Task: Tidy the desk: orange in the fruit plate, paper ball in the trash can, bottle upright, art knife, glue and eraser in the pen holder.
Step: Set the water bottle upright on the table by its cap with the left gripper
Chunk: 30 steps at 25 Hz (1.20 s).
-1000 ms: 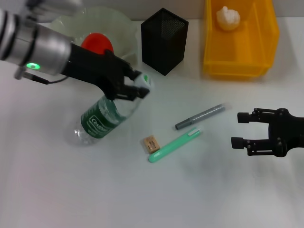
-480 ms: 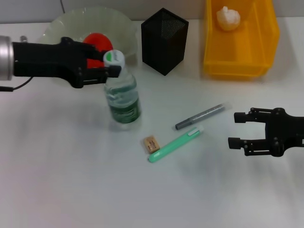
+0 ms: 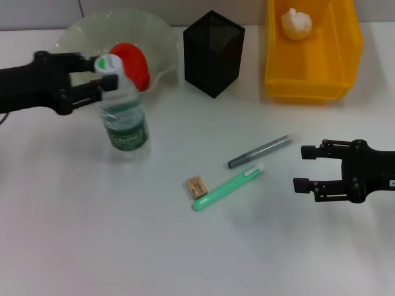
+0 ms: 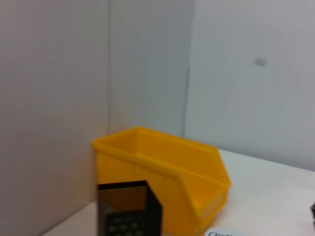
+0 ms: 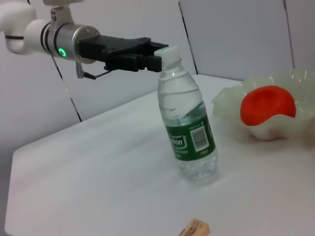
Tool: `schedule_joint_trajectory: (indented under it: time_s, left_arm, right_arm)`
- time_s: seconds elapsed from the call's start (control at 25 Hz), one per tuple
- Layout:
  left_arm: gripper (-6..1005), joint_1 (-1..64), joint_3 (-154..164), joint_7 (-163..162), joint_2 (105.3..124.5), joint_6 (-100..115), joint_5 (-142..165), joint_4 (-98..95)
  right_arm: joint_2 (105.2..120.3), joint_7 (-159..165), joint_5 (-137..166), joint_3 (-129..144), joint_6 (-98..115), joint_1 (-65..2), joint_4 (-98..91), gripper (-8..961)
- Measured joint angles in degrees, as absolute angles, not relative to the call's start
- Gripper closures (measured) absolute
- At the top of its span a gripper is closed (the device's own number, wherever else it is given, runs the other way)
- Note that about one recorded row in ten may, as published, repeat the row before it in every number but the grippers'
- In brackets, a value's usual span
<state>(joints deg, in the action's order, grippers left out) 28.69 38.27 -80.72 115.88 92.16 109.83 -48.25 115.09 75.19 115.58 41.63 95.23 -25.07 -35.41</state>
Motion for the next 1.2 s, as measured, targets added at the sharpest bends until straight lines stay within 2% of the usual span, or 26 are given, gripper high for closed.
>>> schedule_joint_trajectory:
  time_s: [0.12,0.44,1.2]
  left_arm:
    - [555,27.9,36.7,-79.8,115.85,92.2,109.7,-48.2]
    - [547,26.0,32.0,-78.2,114.32,89.9,109.6,-47.5]
    - [527,26.1,31.4,-78.8,114.48,79.5,109.2,-45.3]
  right_arm:
    - [115.12,75.3,115.6,41.6,95.2,-25.2,-35.4,230]
    - [115.22,75.4,115.6,41.7,95.3,-25.6,-35.4,237]
    - [115.4,75.6,115.5,41.3,95.0,-25.8,-35.4,253]
